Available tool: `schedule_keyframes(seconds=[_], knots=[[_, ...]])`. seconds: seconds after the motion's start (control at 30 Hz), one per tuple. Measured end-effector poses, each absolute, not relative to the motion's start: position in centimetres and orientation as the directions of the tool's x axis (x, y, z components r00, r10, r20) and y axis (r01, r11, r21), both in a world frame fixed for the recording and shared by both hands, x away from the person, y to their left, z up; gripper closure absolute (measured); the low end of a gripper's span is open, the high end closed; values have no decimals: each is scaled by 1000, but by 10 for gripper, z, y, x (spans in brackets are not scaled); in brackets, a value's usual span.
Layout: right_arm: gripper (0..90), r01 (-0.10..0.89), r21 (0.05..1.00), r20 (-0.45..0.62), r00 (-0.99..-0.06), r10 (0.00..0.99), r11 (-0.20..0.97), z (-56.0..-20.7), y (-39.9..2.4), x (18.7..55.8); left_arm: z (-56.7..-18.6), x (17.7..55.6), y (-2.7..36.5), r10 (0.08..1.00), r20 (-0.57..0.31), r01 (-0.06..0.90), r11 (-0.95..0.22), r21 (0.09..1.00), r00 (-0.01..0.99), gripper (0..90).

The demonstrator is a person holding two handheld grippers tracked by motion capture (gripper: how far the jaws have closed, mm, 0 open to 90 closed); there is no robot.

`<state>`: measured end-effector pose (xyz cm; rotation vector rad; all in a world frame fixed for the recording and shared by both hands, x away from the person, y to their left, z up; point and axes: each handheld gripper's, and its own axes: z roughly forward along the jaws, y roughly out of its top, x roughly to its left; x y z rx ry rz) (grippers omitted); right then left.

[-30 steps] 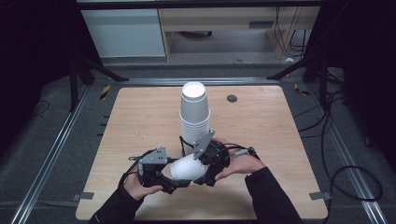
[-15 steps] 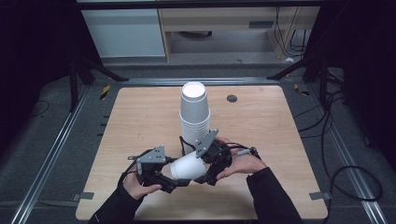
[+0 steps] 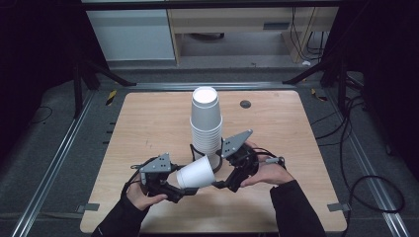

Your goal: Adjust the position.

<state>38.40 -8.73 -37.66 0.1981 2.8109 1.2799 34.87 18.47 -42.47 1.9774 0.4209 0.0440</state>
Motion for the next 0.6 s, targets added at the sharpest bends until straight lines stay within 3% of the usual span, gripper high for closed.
schedule_keyframes(seconds=[0.13,0.6], knots=[[7,131,788,32,-984,172,602,-380,-100,383,-425,349,189,316,-153,265,-352,898,936,208],[12,178,833,106,-981,165,525,-402,-103,375,-428,345,185,272,-148,236,-325,916,951,208]])
